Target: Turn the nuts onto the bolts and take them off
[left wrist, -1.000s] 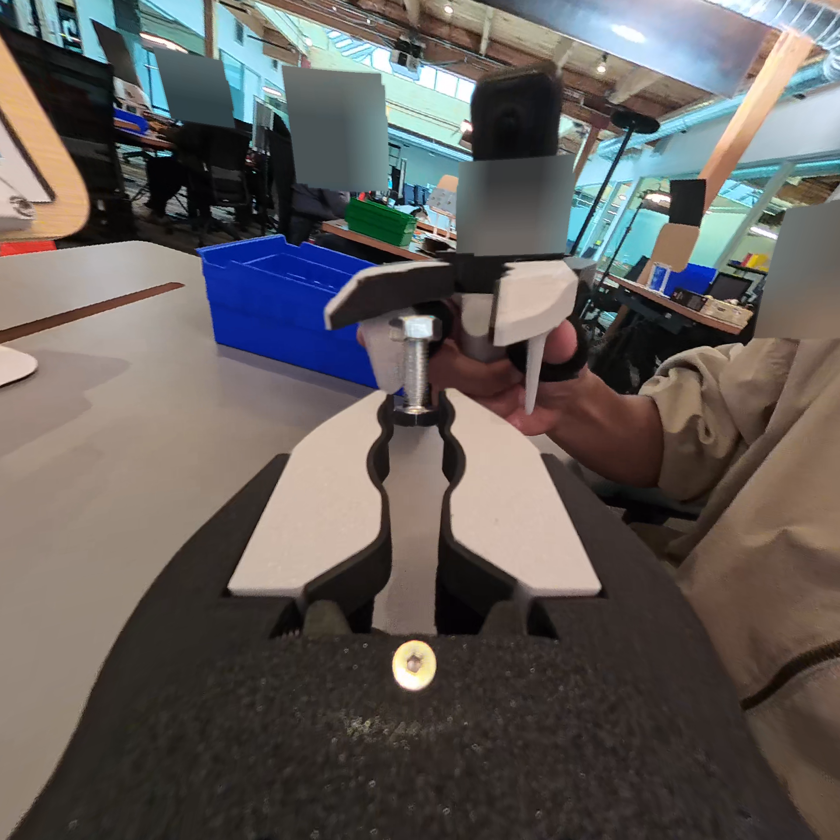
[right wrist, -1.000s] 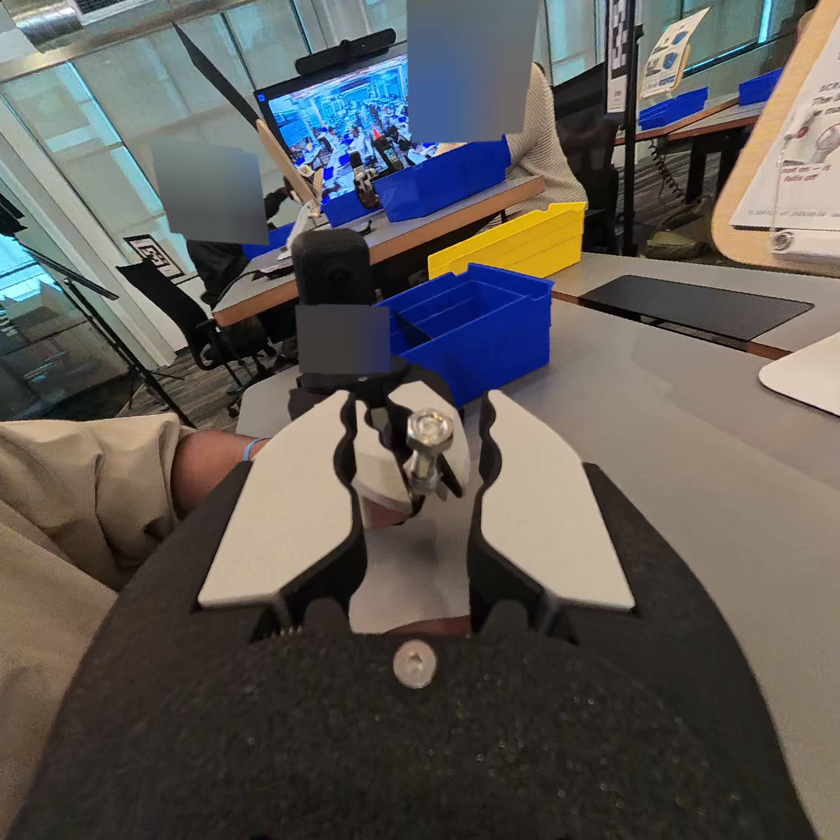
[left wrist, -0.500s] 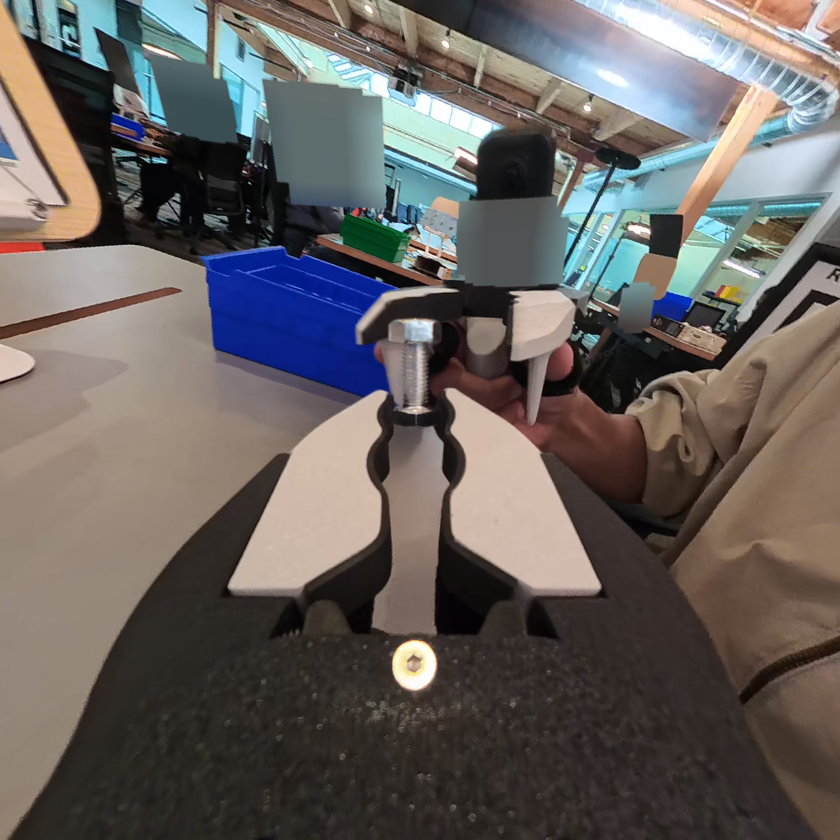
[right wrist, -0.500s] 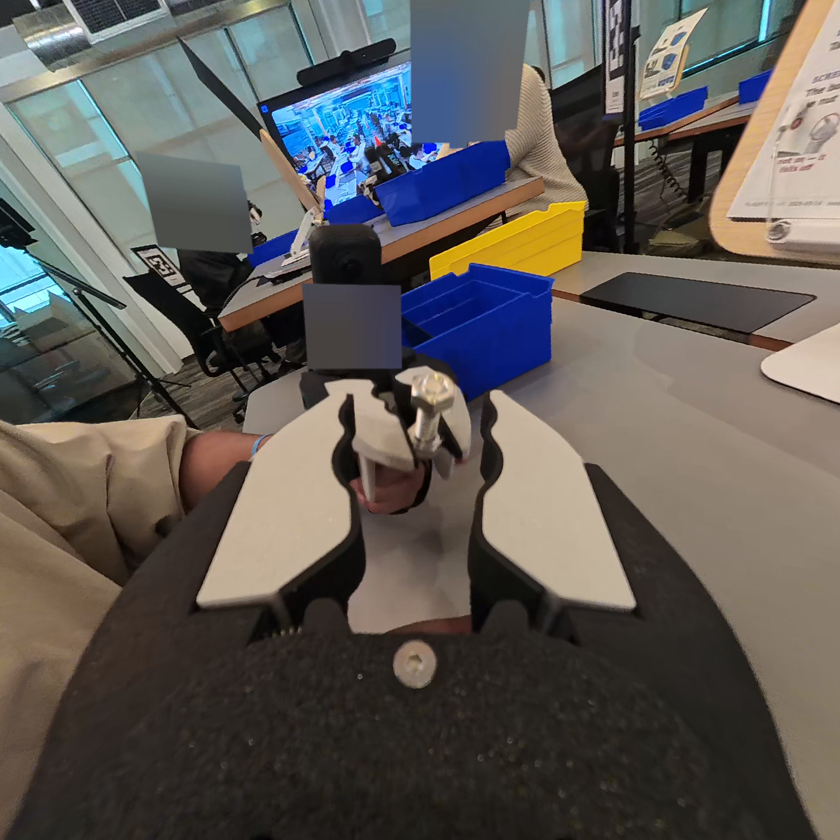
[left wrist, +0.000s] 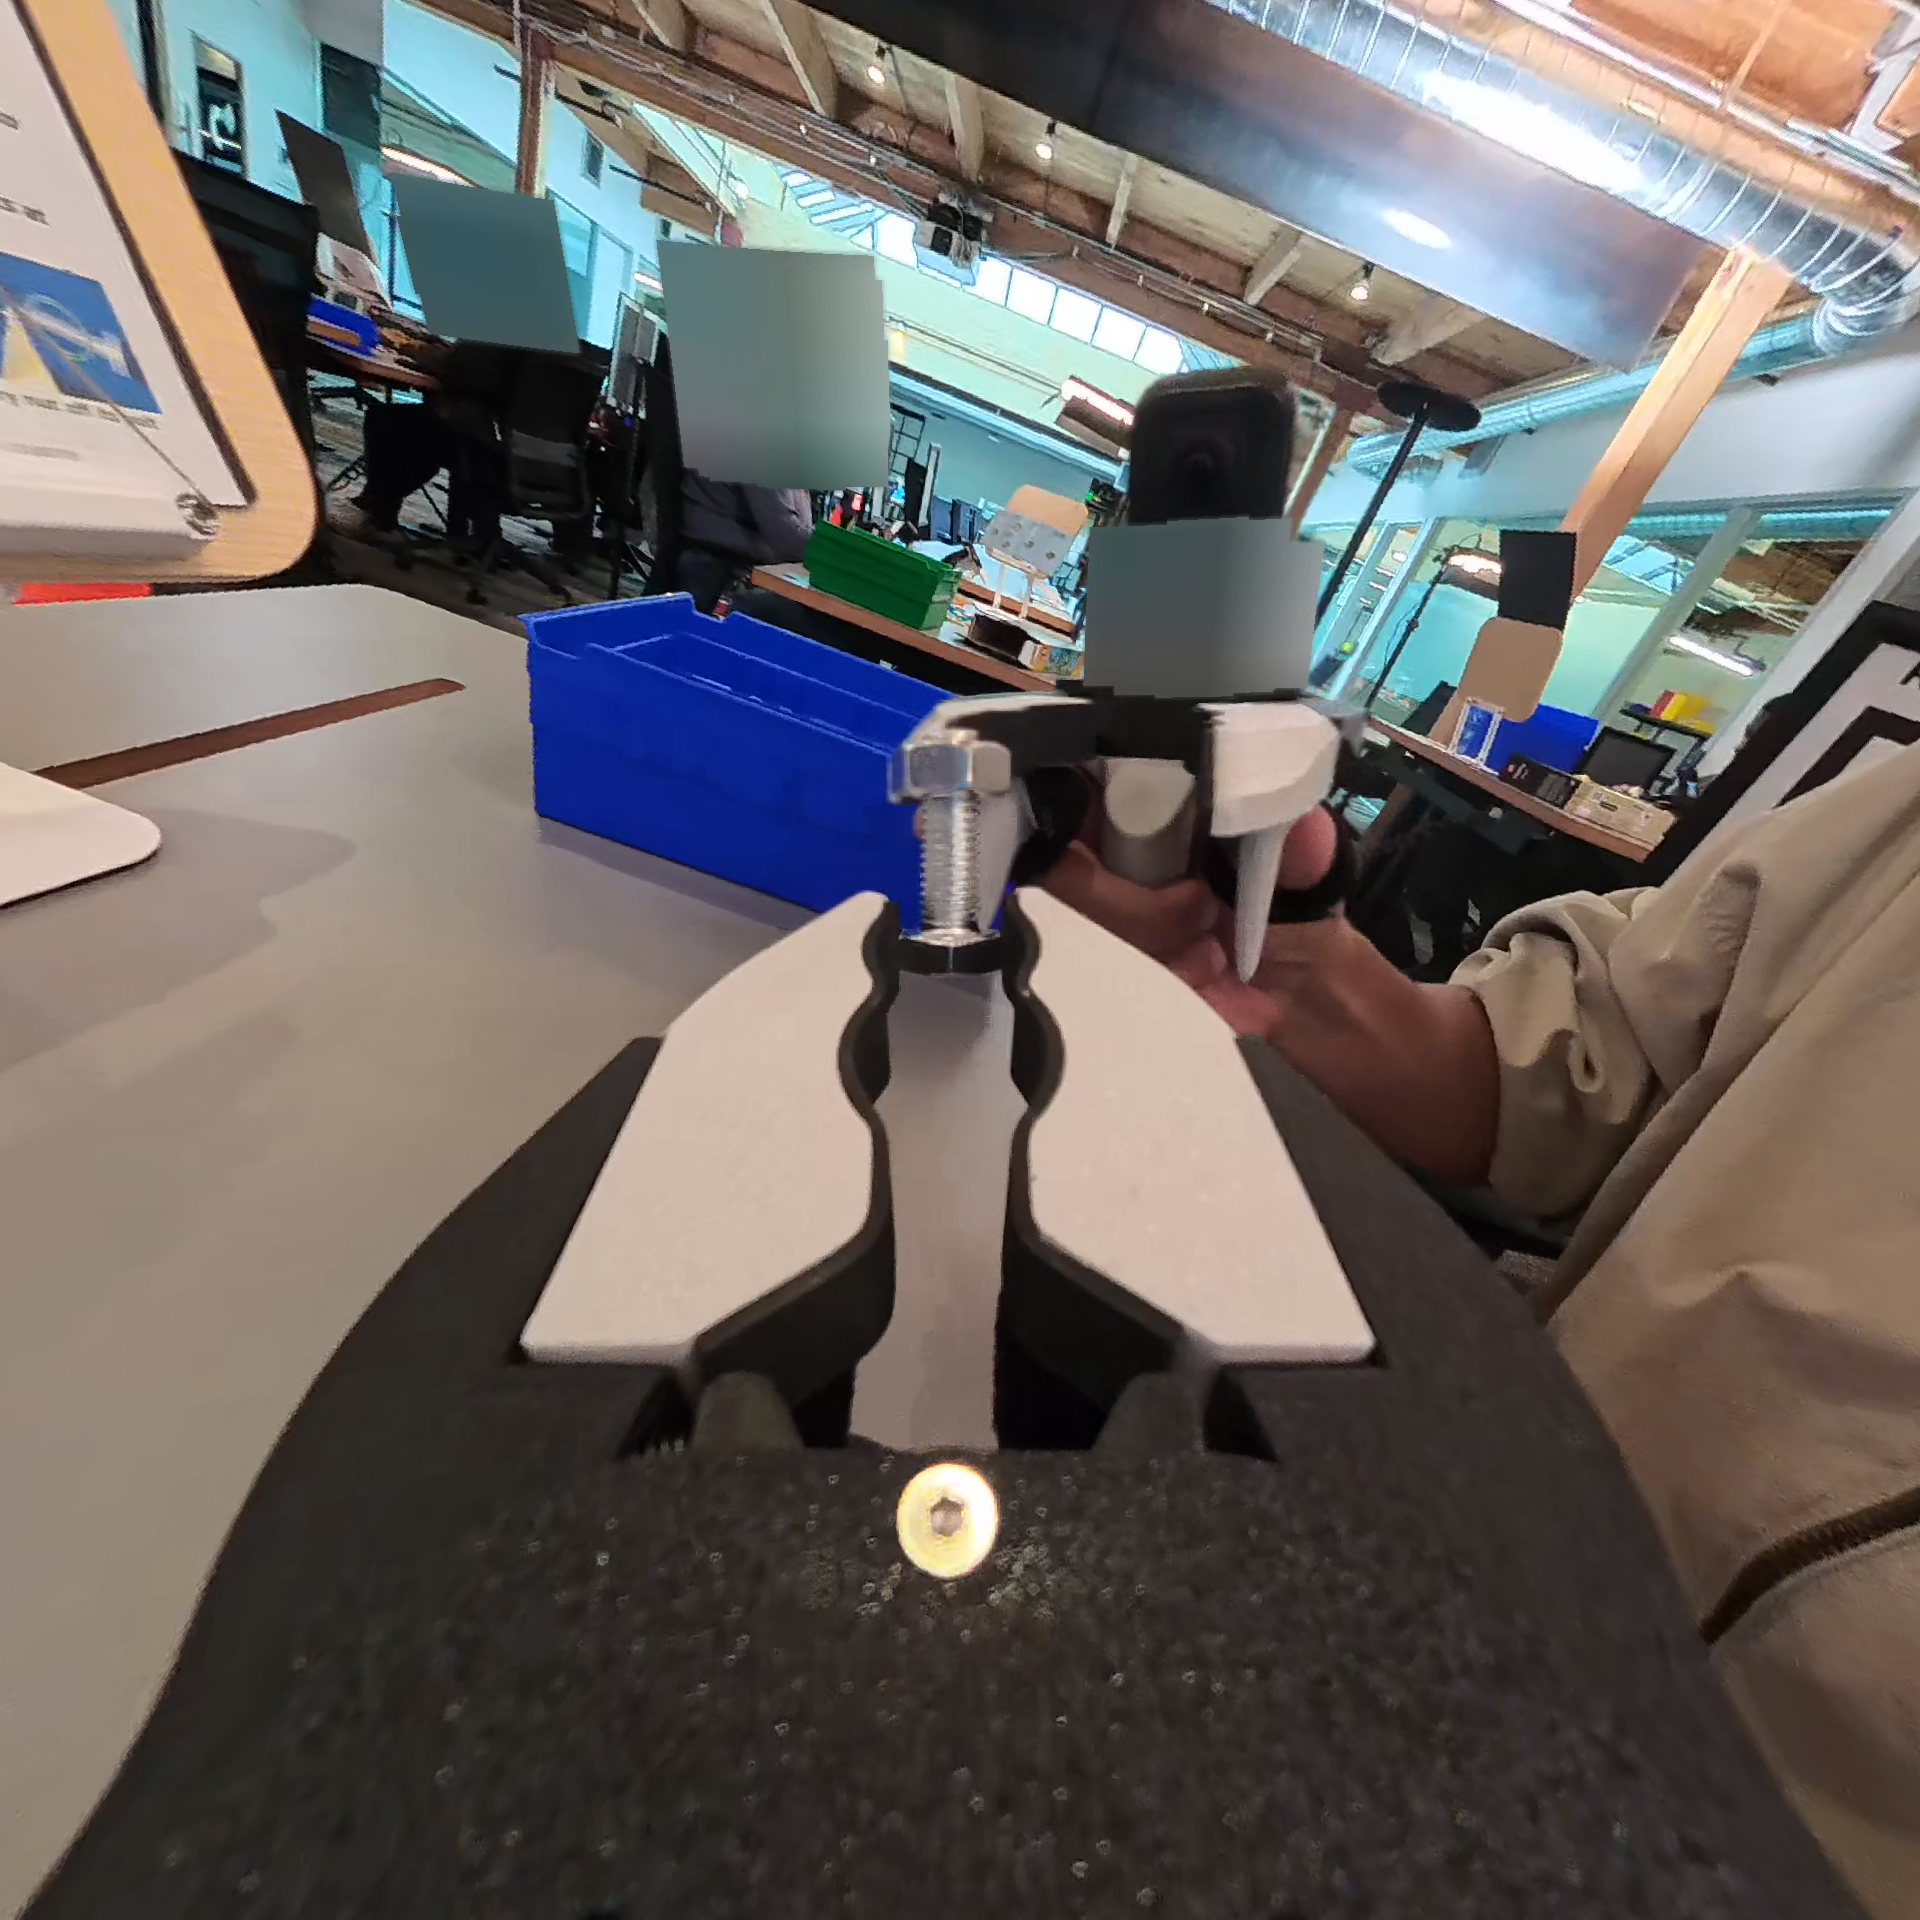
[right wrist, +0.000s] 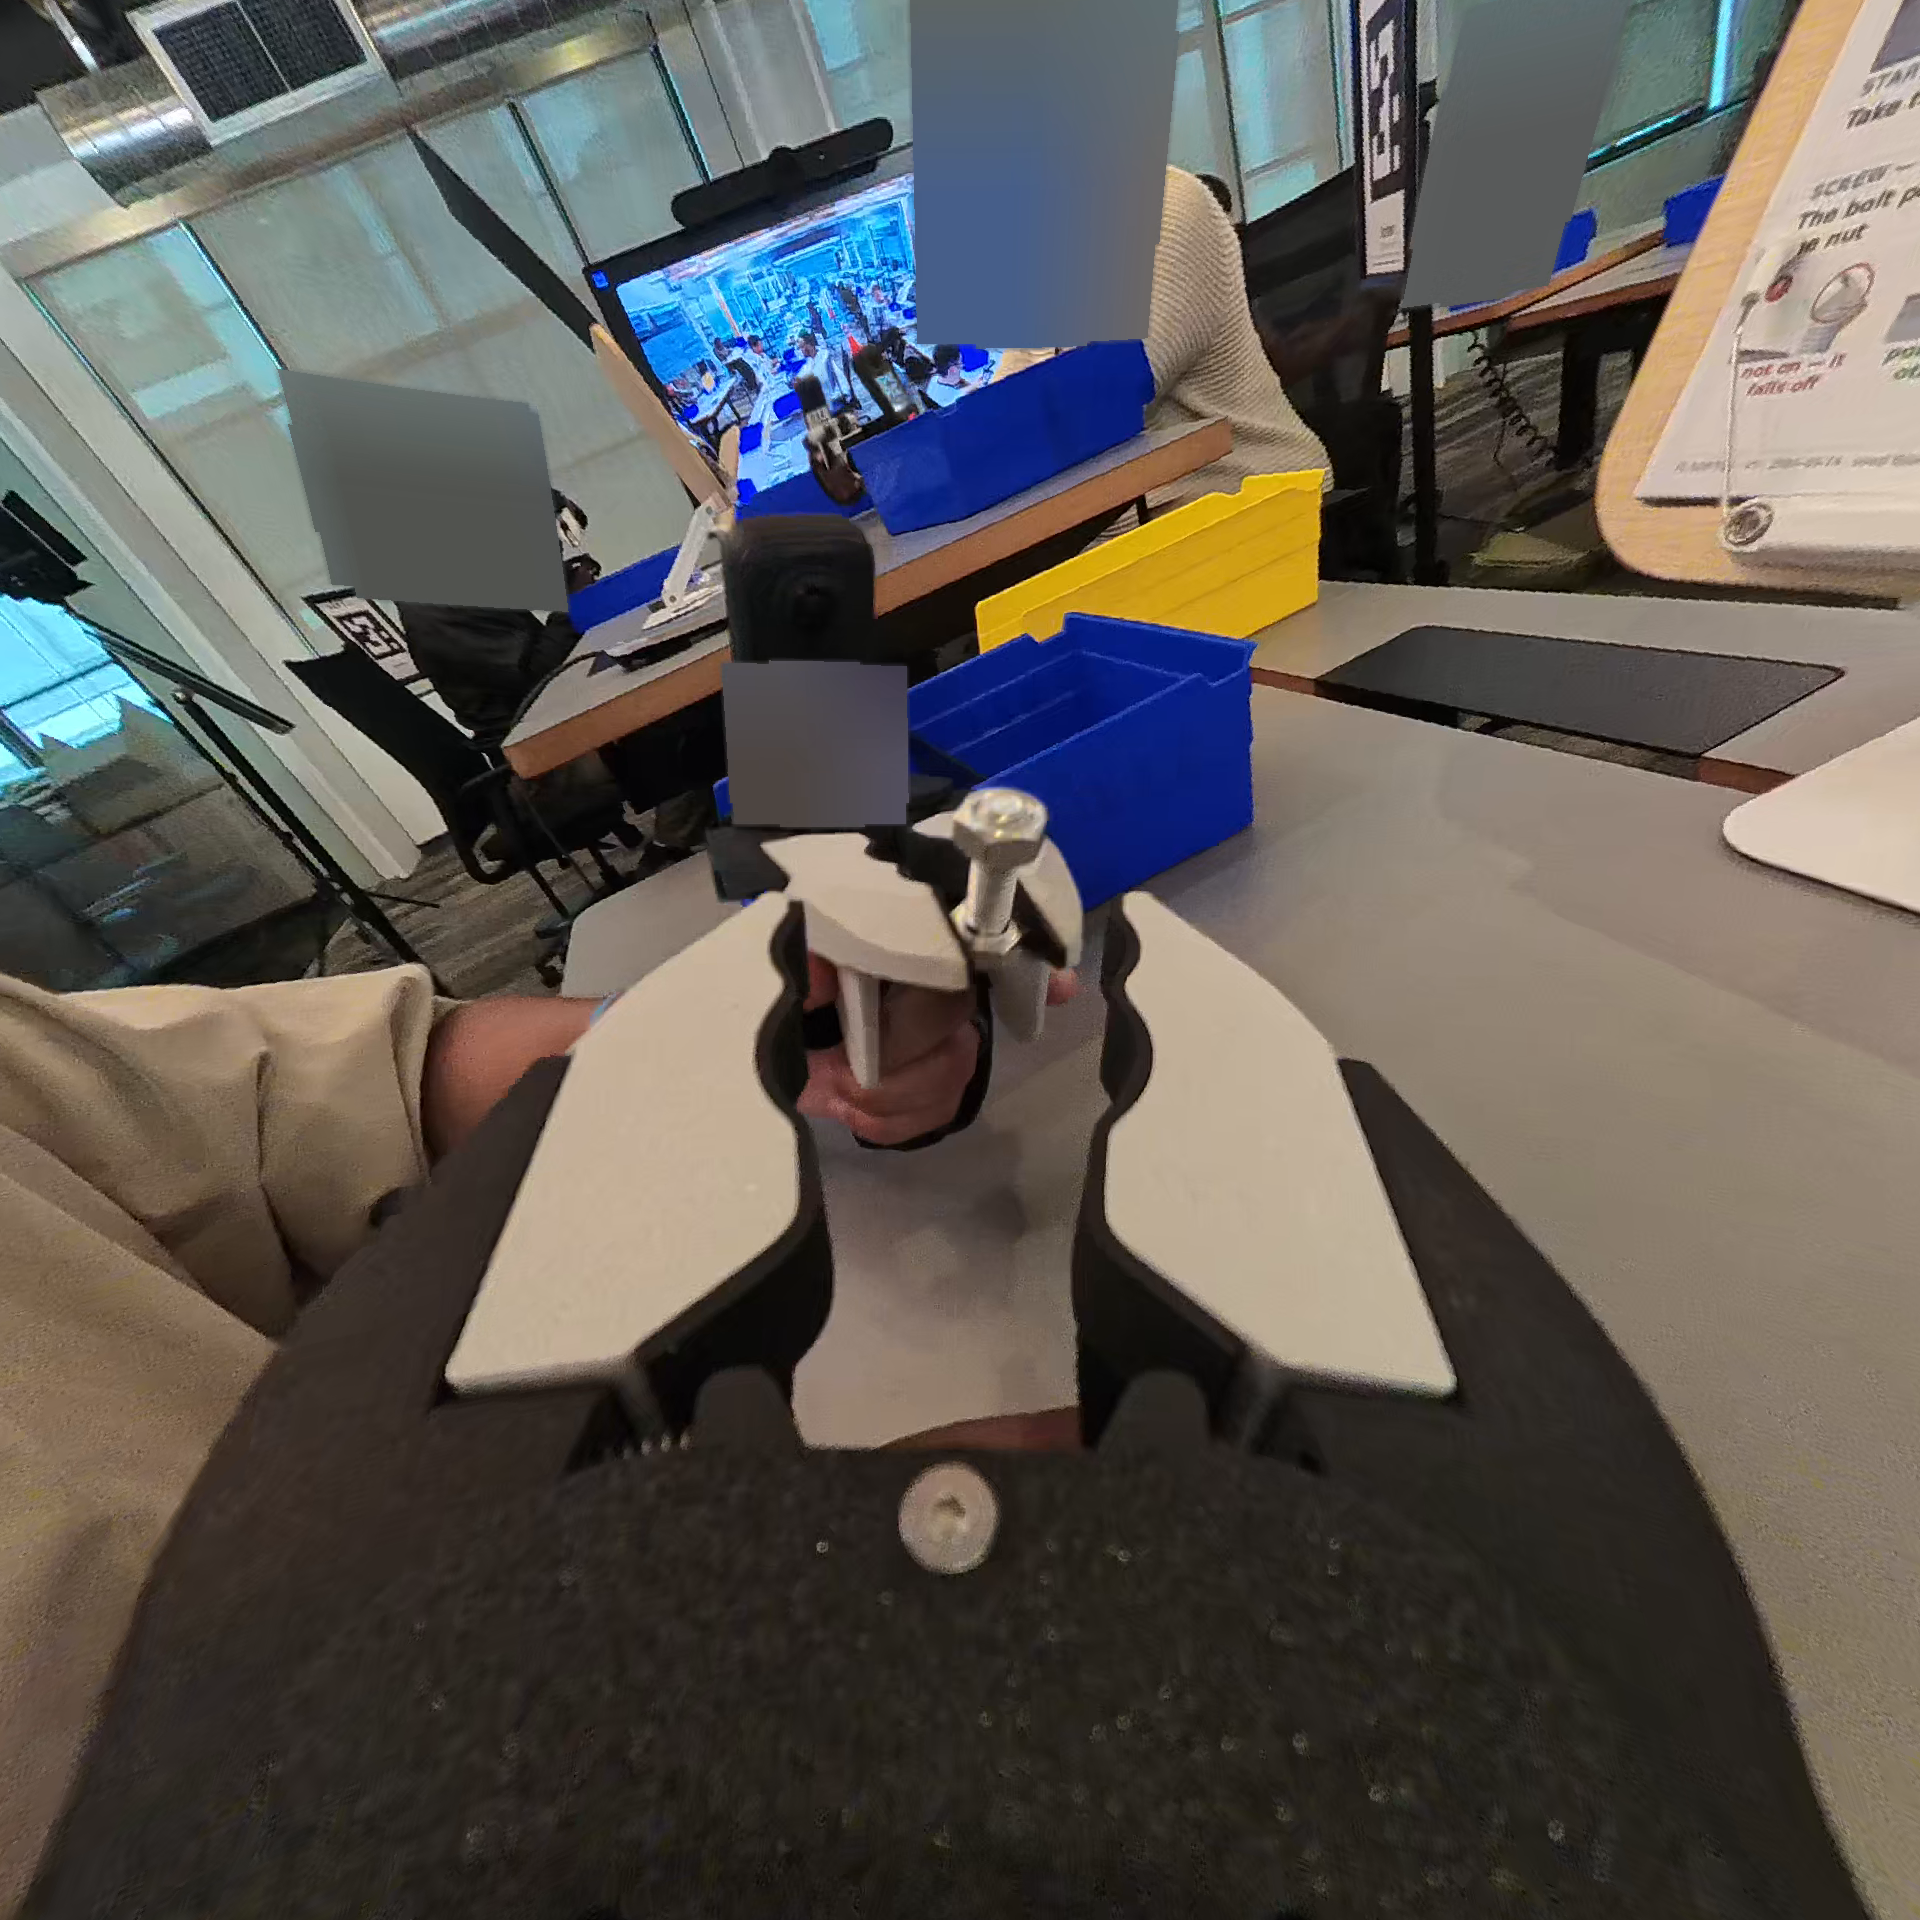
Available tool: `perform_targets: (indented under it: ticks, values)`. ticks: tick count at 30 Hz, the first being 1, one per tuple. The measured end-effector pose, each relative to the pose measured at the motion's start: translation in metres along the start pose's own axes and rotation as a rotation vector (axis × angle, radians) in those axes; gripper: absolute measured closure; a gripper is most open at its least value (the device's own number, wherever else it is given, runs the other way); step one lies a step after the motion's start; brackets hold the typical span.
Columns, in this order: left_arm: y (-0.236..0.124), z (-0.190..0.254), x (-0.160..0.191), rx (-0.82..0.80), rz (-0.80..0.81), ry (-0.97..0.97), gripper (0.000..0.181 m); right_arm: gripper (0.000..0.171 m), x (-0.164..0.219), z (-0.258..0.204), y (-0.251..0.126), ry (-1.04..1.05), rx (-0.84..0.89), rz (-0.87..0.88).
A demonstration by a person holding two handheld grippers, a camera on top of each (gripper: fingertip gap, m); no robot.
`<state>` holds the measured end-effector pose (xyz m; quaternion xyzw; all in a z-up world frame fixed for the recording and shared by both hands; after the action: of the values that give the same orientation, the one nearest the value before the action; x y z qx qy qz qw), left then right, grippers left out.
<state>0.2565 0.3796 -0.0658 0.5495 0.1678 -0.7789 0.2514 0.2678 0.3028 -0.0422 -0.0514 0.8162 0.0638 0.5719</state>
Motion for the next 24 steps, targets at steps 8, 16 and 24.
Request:
perform_targets:
  ticks: [8, 16, 24]
  values:
    - [0.01, 0.015, 0.012, 0.038, -0.05, 0.035, 0.163, 0.11, 0.004, -0.011, 0.025, -0.002, -0.059, -0.028]
    - [-0.004, -0.002, -0.005, -0.001, 0.016, -0.007, 0.163, 0.117, 0.0, -0.007, 0.004, -0.007, -0.015, -0.003]
    - [0.007, 0.014, 0.007, 0.038, -0.043, 0.043, 0.163, 0.109, 0.0, -0.013, 0.023, 0.004, -0.065, -0.027]
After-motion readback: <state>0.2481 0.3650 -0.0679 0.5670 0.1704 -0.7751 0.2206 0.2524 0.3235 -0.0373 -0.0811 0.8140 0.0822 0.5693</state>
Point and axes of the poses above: each gripper's, where its closed fingertips meet, y out along the fingers, x out of its underside, z = x × y across the jaws, the point moved 4 cm from there along -y, back along the fingers, and after that the axes turned 10 degrees about -x, right-handed, at the moved point
